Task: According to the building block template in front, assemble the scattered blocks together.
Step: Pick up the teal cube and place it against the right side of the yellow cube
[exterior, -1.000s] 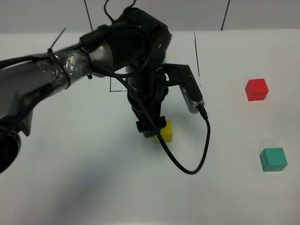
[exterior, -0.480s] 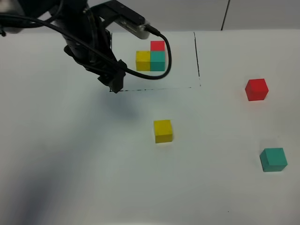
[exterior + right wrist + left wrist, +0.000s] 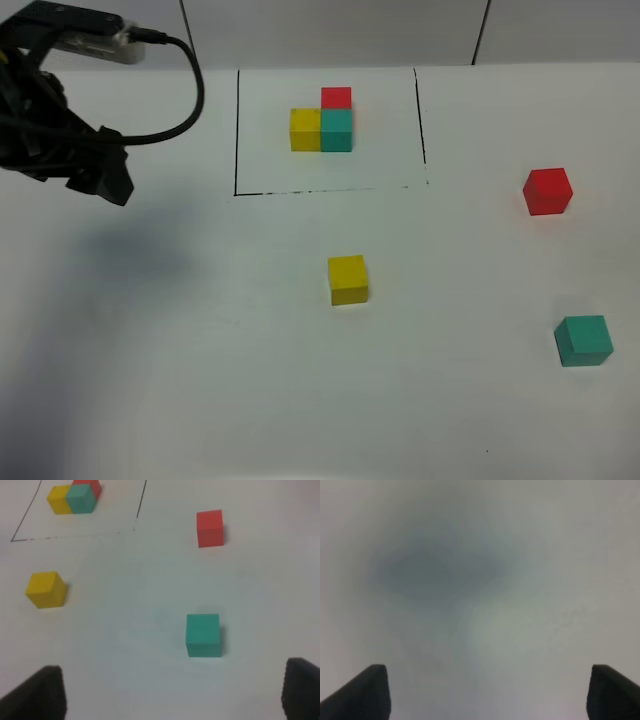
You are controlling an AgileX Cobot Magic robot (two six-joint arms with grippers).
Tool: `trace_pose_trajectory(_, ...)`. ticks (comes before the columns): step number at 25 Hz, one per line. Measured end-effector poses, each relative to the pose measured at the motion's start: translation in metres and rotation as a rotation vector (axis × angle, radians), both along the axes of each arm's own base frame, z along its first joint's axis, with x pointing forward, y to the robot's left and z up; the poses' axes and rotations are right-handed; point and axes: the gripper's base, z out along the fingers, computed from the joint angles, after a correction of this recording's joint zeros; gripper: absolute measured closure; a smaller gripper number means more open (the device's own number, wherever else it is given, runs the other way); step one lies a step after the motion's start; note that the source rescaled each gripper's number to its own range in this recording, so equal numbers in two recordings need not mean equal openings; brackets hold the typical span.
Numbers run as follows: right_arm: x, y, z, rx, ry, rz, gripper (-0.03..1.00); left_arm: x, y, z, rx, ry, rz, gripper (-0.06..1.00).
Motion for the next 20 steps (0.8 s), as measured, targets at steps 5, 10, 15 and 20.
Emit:
trace_pose_trajectory(5,0.000,0.000,0.000,0.001,0.000,0.000,0.22,-0.053,0.015,0.028,-0.003,-0.137,0.076,0.06)
trace_pose_trajectory(10,0.000,0.000,0.000,0.001,0.000,0.000,0.22,-0.106,0.029,0.045,0.001,-0.253,0.178,0.06)
trace_pose_trajectory(15,0.000,0.000,0.000,0.001,0.000,0.000,0.22,-0.159,0.039,0.052,-0.033,-0.365,0.238,0.06)
trace_pose_trajectory(20,0.000,0.000,0.000,0.001,0.000,0.000,0.22,-0.201,0.046,0.044,-0.072,-0.444,0.276,0.06)
